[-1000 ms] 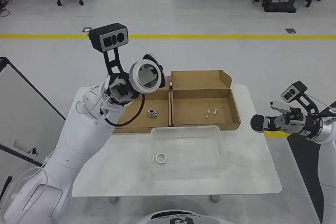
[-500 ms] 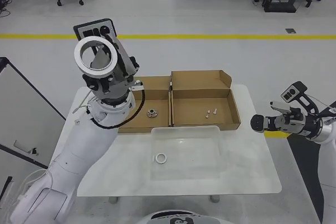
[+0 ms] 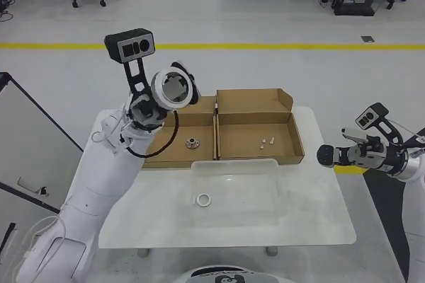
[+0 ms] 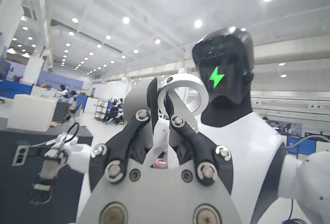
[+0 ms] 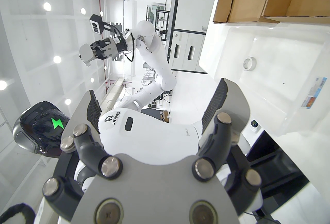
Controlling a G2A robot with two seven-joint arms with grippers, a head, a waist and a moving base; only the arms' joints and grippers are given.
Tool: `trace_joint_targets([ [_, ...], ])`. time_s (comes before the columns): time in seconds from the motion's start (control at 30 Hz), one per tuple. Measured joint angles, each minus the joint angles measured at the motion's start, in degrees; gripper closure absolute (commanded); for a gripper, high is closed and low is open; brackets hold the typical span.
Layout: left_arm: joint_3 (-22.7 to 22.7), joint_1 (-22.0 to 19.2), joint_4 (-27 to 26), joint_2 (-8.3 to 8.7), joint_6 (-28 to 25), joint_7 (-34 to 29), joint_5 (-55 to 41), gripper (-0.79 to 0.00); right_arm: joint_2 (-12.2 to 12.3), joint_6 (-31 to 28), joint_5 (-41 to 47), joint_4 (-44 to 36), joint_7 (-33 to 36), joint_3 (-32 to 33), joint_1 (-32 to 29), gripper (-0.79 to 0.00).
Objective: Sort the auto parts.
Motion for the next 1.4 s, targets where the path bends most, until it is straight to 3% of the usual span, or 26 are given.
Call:
trace_joint_targets([
  [0.13, 0.0, 0.6, -0.4, -0.16, 0.1, 0.8, 2.7, 0.0, 0.0, 0.0, 0.0, 0.0, 0.0, 0.0, 0.0, -0.785],
  [0.57, 0.9, 1.4, -2.5, -1.76, -1.0, 0.9, -14.4, 0.0, 0.0, 0.0, 0.0, 0.0, 0.0, 0.0, 0.0, -0.785],
  [1.03, 0.8, 1.4, -2.5, -1.78, -0.8, 0.9, -14.5, 0.0, 0.0, 0.0, 0.0, 0.0, 0.0, 0.0, 0.0, -0.785],
  [1.23, -1.1, 2.7, -2.5, -1.59, 3.9, 3.2, -7.4, 0.0, 0.0, 0.0, 0.0, 0.0, 0.0, 0.0, 0.0, -0.785],
  [1.4, -2.4, 3.7, -2.3, -1.02, 10.8, 3.4, 3.7, 0.0, 0.0, 0.0, 0.0, 0.0, 0.0, 0.0, 0.0, -0.785],
])
